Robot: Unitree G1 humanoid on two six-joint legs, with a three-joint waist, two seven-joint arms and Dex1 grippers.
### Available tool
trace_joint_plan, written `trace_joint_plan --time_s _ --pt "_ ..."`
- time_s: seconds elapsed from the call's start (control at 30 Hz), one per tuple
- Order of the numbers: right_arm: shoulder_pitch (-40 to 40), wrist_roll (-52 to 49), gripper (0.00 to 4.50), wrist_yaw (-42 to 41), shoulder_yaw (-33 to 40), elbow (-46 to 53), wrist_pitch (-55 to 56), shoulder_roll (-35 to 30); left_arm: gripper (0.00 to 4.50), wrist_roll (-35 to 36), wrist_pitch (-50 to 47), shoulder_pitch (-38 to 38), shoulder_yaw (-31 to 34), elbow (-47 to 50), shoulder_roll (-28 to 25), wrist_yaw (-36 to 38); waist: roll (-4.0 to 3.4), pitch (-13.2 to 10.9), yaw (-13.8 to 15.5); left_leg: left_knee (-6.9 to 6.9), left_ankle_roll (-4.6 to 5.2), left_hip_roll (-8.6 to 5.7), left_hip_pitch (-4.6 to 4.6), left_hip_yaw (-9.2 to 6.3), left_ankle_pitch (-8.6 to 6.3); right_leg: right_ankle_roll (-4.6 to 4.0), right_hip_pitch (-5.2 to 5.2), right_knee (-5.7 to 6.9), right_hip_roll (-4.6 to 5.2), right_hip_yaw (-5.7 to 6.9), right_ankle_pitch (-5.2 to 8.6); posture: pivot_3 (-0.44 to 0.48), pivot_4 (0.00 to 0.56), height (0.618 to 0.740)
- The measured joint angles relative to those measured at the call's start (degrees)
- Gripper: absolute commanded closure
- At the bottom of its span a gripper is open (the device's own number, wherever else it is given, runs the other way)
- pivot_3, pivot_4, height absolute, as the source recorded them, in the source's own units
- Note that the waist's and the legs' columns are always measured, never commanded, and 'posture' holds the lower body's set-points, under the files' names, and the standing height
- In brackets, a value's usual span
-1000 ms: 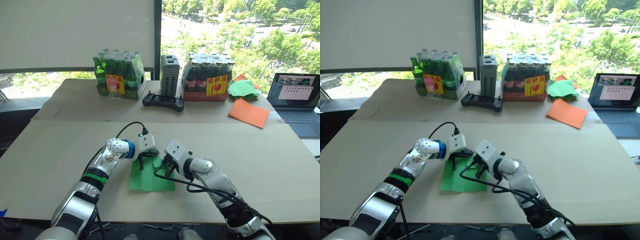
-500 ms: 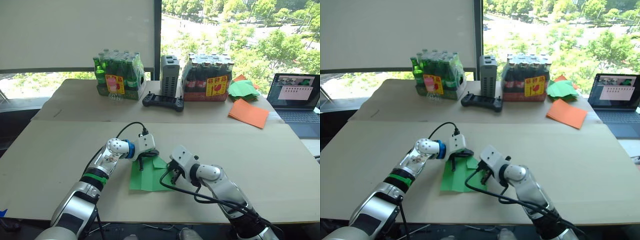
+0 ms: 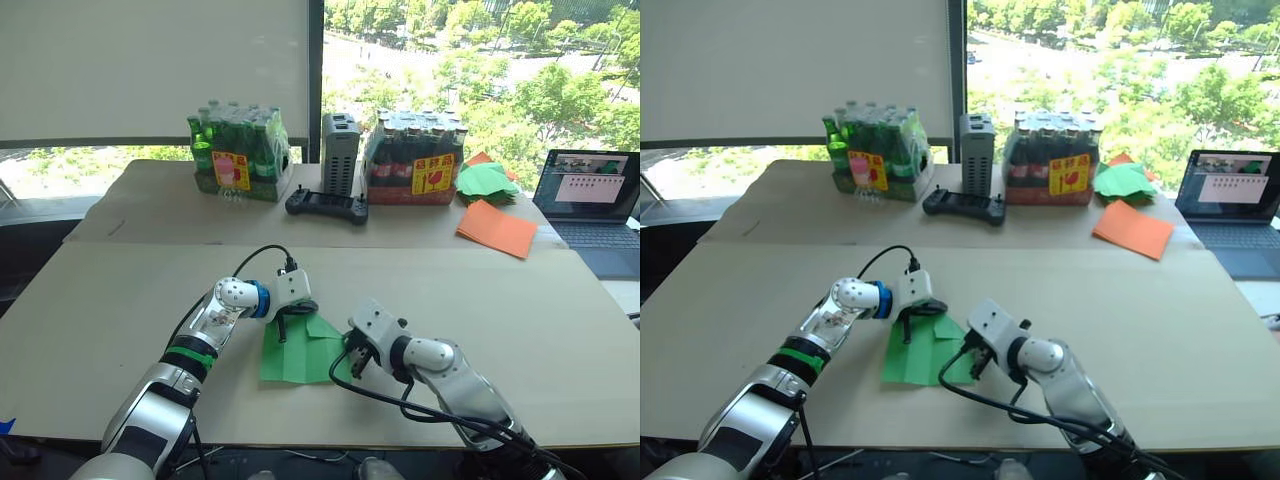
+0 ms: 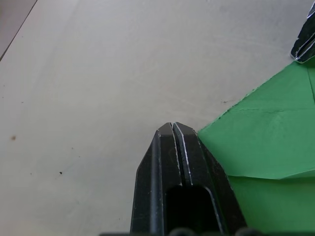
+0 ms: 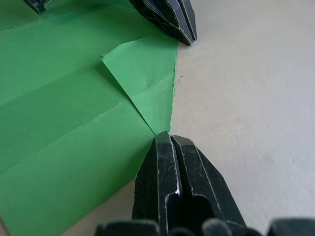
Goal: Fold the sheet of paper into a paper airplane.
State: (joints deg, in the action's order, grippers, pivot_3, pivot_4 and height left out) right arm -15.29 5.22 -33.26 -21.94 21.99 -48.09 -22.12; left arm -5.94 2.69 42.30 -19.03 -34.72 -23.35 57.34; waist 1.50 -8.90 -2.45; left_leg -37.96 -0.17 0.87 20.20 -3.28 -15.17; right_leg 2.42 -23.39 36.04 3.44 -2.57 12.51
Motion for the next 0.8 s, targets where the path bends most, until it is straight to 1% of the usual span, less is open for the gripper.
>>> trace_joint_plan --time_s 0.23,0.43,0.5,0.6,0.67,0.7,0.73,0.8 --pt "0.2 -0.5 4.45 0.03 0.01 1.27 -1.22 -1.03 4.5 -0.01 0.24 0.07 -0.05 -0.2 0.0 0.04 0.0 0.0 0.02 0.0 0.0 0.0 -0.01 0.0 0.0 0.02 0.02 -0.02 0.0 0.0 0.01 0.0 0.15 0.74" --pt "-2.03 -2.28 4.45 -0.63 0.81 1.83 -2.68 -1.95 4.5 -0.01 0.98 0.45 -0.04 -0.9 -0.03 0.26 0.01 -0.01 0.0 0.0 0.0 0.0 0.01 -0.01 0.0 0.02 0.01 -0.02 0.0 0.0 0.01 0.0 0.15 0.74" --pt "-2.74 -3.48 4.45 -1.07 2.36 1.81 -2.88 -2.23 4.5 0.03 1.06 0.44 0.16 -0.77 -0.19 0.37 0.01 -0.02 -0.05 0.0 0.0 0.0 0.08 0.0 0.0 0.01 -0.08 -0.01 0.0 0.0 0.0 0.0 0.15 0.74" --pt "-5.98 -5.68 4.45 -1.5 5.05 2.14 -3.32 -1.75 4.5 0.16 0.64 0.34 0.37 -0.2 -0.48 0.58 0.01 -0.04 -0.21 0.0 0.0 0.01 0.11 -0.01 0.0 0.0 -0.17 0.04 -0.01 -0.01 -0.01 0.0 0.15 0.74" --pt "-8.18 -6.68 4.45 -1.62 5.42 2.51 -3.33 -1.32 4.5 0.79 -0.37 -0.03 0.81 1.05 -1.15 0.95 0.02 -0.05 -0.33 0.01 0.0 0.02 0.24 -0.01 0.0 -0.02 -0.33 0.07 -0.03 -0.02 -0.01 0.0 0.15 0.74" --pt "-8.91 -6.86 4.45 -1.63 5.28 2.76 -3.33 -0.82 4.5 1.11 -1.12 -0.25 1.27 2.01 -1.76 1.14 0.02 -0.05 -0.37 0.01 0.0 0.02 0.44 -0.01 0.0 -0.05 -0.59 0.14 -0.03 -0.03 -0.03 0.0 0.15 0.74" --pt "-9.76 -7.12 4.45 -1.55 4.65 2.49 -3.18 0.12 4.5 1.89 -2.7 -0.75 2.36 3.57 -2.65 1.42 0.02 -0.05 -0.47 0.01 0.0 0.02 0.68 -0.01 0.01 -0.41 -0.87 0.21 -0.04 -0.05 -0.25 0.0 0.15 0.74" --pt "-10.78 -6.92 4.45 -1.31 2.46 0.19 -1.85 1.64 4.5 3.38 -5.64 -1.71 4.57 7.08 -4.09 1.76 0.0 -0.06 -0.52 0.0 -0.01 0.03 0.88 -0.05 0.02 -0.57 -1.07 0.21 -0.05 -0.02 -0.35 0.0 0.15 0.74"
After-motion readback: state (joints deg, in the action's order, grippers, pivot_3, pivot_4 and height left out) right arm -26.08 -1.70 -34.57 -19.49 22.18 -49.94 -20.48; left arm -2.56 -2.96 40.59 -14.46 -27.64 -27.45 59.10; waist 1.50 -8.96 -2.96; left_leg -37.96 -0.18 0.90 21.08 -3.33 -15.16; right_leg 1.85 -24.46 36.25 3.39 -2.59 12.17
